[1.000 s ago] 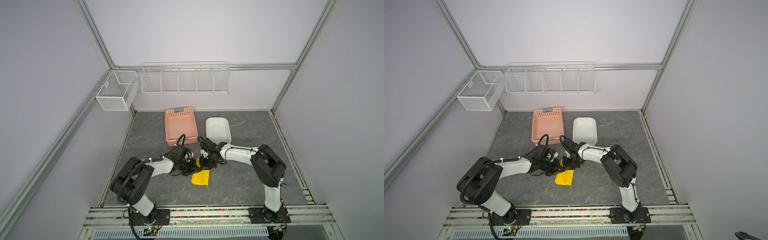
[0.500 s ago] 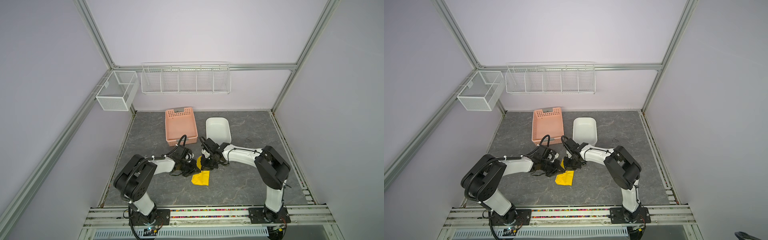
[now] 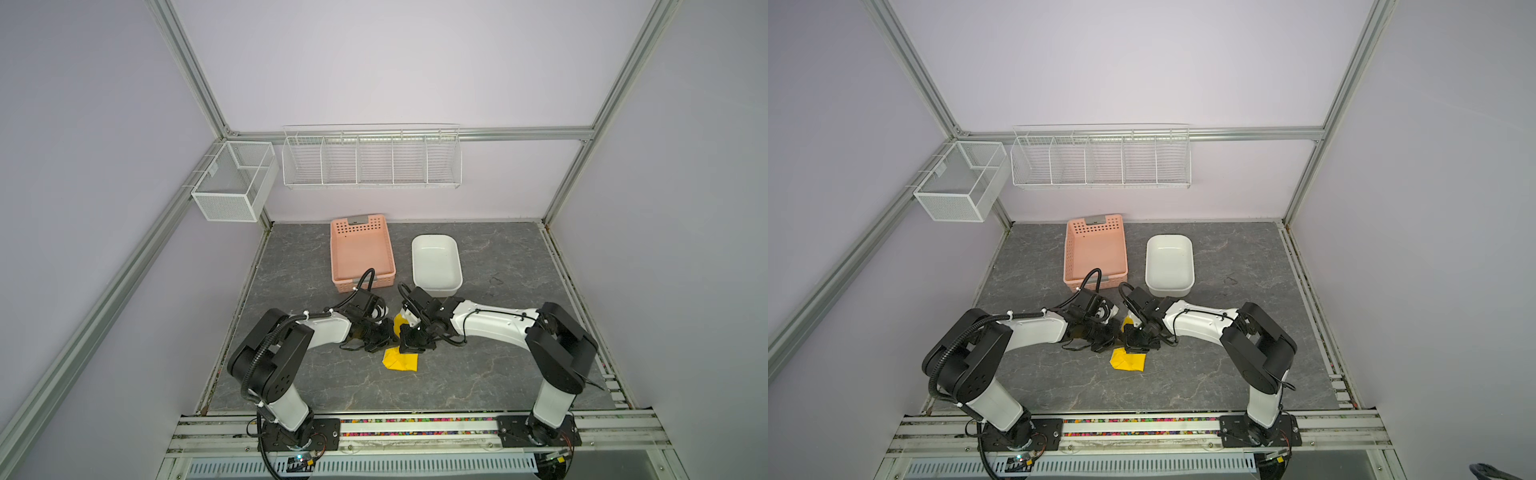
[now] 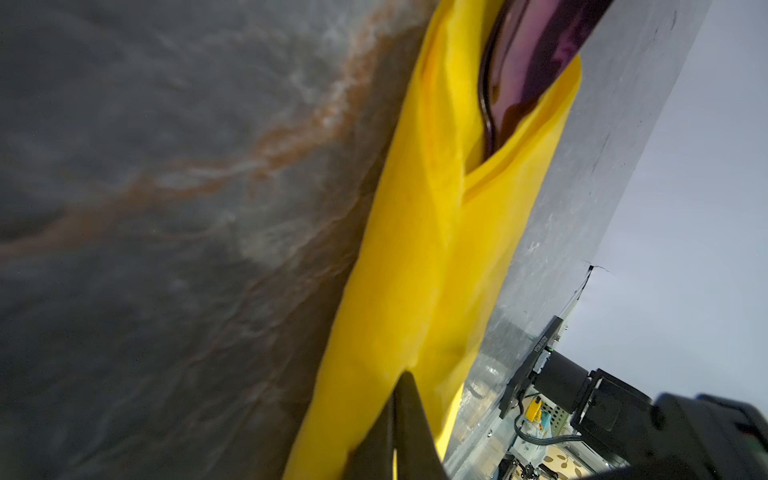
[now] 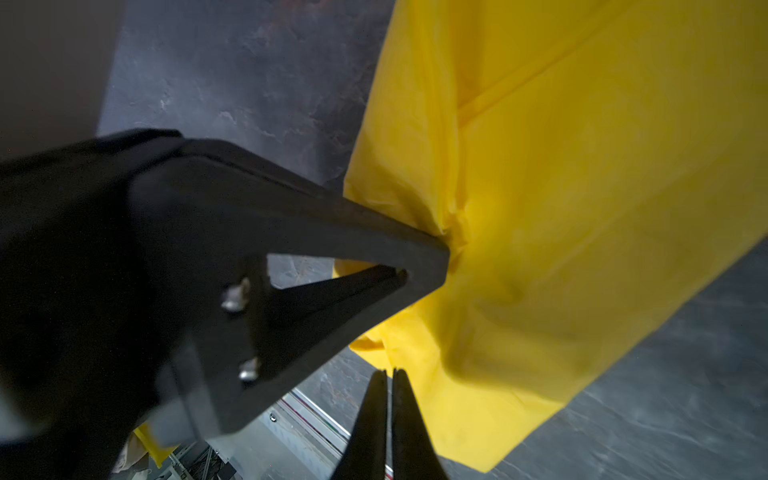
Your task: Place the utensils on the paper napkin and roll it up
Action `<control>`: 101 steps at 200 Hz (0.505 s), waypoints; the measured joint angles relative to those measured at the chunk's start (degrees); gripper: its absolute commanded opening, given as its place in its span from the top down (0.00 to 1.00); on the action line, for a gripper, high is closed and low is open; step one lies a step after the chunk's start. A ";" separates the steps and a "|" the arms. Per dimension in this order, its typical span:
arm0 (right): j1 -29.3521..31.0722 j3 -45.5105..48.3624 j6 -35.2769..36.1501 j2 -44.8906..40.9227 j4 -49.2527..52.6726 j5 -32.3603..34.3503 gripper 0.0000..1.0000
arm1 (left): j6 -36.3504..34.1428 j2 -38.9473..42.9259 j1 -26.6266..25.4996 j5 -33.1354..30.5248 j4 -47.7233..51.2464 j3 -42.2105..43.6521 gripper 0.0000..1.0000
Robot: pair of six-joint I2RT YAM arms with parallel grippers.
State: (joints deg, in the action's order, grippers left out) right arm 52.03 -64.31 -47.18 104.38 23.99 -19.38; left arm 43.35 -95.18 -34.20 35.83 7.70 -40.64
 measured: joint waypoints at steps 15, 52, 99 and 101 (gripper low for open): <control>0.11 0.20 -0.02 1.20 -0.28 0.02 0.91 | -0.15 0.00 0.00 -0.09 0.35 -0.13 1.00; 0.28 1.22 -0.02 2.58 -1.27 -0.28 0.92 | -0.11 0.00 0.00 -0.28 1.16 -0.61 1.00; 0.31 1.38 0.00 2.58 -1.79 -0.46 0.93 | 0.79 0.52 0.00 -0.33 1.33 -1.68 1.00; 0.31 1.42 0.00 2.58 -1.81 -0.46 0.93 | 0.96 0.61 0.00 -0.24 1.29 -1.70 1.00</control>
State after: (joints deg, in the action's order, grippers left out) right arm 52.34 -62.89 -47.18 106.96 22.17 -19.84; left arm 44.31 -94.56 -34.20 35.59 8.99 -42.35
